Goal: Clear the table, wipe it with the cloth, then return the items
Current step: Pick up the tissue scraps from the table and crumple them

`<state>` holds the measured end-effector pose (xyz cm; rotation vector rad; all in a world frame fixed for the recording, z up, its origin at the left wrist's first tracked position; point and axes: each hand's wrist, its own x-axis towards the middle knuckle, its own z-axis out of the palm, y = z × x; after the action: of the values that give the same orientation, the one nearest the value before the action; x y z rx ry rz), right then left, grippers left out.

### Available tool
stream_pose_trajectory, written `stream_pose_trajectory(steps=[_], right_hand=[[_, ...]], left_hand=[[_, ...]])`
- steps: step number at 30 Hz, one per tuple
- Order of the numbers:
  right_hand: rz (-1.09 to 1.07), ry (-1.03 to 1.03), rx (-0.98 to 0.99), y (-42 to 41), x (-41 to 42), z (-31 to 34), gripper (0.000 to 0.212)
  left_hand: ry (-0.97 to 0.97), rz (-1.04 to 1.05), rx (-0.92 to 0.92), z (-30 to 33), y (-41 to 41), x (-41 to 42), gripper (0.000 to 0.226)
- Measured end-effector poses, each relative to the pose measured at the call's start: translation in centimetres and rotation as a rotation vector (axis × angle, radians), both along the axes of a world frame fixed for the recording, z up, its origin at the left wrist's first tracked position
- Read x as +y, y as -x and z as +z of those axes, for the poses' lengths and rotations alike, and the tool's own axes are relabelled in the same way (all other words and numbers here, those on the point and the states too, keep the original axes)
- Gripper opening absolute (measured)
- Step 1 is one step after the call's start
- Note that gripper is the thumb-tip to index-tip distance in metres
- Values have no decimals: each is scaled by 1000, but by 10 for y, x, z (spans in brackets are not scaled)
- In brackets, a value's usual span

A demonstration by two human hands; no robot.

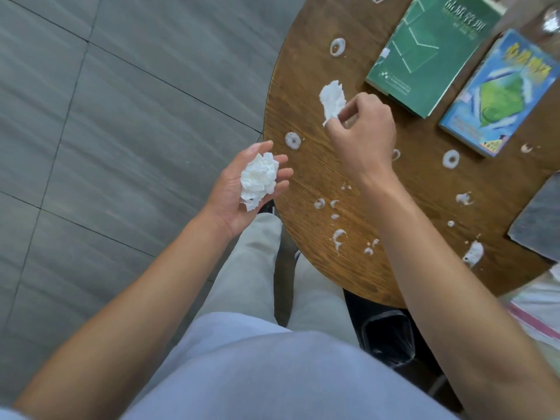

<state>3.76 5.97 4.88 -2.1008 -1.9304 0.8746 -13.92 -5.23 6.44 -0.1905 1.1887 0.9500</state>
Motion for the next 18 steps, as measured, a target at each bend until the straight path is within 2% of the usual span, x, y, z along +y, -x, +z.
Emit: stream_pose_trajectory(steps=[5,9,12,15,18], right_hand=[[54,17,238,-14,-50,45,12],[158,-43,256,-14,-87,56,11],[202,-58,233,-15,-103,49,9],[179,-77,233,-26,-108,44,15],[176,-59,291,-47,-108,45,17]], left_hand=[[-34,-28,-36,2,-17,8,29],[-12,-36,-2,1,-41,15,50],[-3,-37,75,1,-56,15,44],[-45,-143,52,9,-69,17,42],[-104,-257,116,14,-83,15,28]])
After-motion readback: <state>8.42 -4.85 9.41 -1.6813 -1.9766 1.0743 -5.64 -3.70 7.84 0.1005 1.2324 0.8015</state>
